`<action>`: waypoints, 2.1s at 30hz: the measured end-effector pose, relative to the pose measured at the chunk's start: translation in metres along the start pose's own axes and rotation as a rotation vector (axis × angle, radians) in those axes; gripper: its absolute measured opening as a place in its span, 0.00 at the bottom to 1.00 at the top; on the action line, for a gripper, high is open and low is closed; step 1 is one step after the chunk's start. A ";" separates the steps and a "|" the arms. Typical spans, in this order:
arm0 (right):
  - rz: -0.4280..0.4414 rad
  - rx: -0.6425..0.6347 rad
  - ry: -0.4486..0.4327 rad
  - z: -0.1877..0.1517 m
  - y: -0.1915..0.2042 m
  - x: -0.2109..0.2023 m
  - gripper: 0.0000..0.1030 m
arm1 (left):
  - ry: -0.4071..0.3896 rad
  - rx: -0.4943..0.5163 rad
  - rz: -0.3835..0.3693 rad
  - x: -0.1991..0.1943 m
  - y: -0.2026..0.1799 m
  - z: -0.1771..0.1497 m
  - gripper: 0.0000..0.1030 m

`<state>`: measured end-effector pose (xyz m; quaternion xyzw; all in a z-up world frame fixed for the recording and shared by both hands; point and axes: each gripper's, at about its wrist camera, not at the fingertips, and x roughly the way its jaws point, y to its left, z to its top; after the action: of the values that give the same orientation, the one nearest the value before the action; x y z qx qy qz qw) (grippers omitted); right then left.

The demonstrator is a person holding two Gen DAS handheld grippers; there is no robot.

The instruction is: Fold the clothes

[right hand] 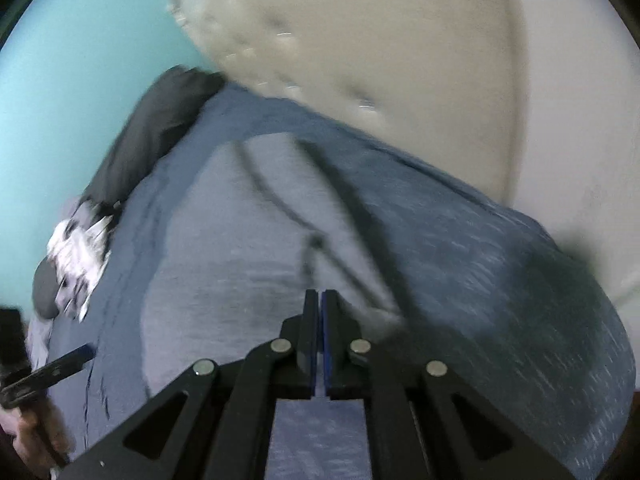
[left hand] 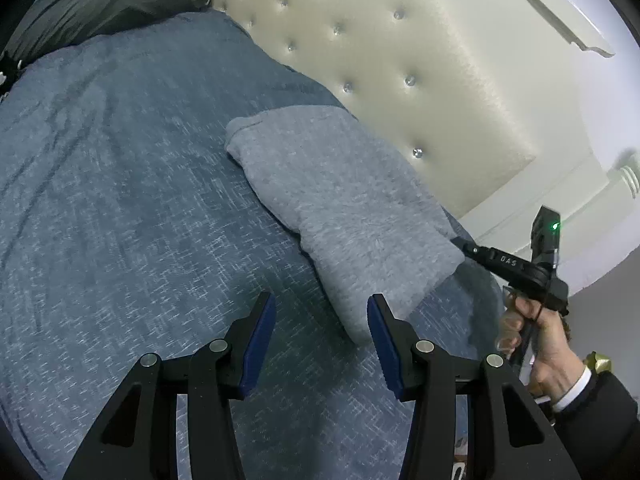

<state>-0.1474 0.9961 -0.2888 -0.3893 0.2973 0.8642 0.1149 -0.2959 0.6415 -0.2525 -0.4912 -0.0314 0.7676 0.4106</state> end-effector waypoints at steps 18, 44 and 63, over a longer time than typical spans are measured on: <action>0.021 -0.116 -0.057 -0.011 0.073 -0.052 0.01 | -0.071 -0.024 0.073 -0.082 0.007 -0.006 0.50; 0.147 -0.301 -0.062 -0.060 0.256 -0.092 0.01 | -0.170 -0.074 0.172 -0.212 0.051 -0.039 0.50; 0.234 -0.392 -0.067 -0.103 0.353 -0.116 0.01 | -0.242 -0.120 0.241 -0.294 0.092 -0.073 0.51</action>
<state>-0.1592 0.6563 -0.1064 -0.3382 0.1627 0.9253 -0.0543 -0.2414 0.3605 -0.1173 -0.4193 -0.0672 0.8614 0.2786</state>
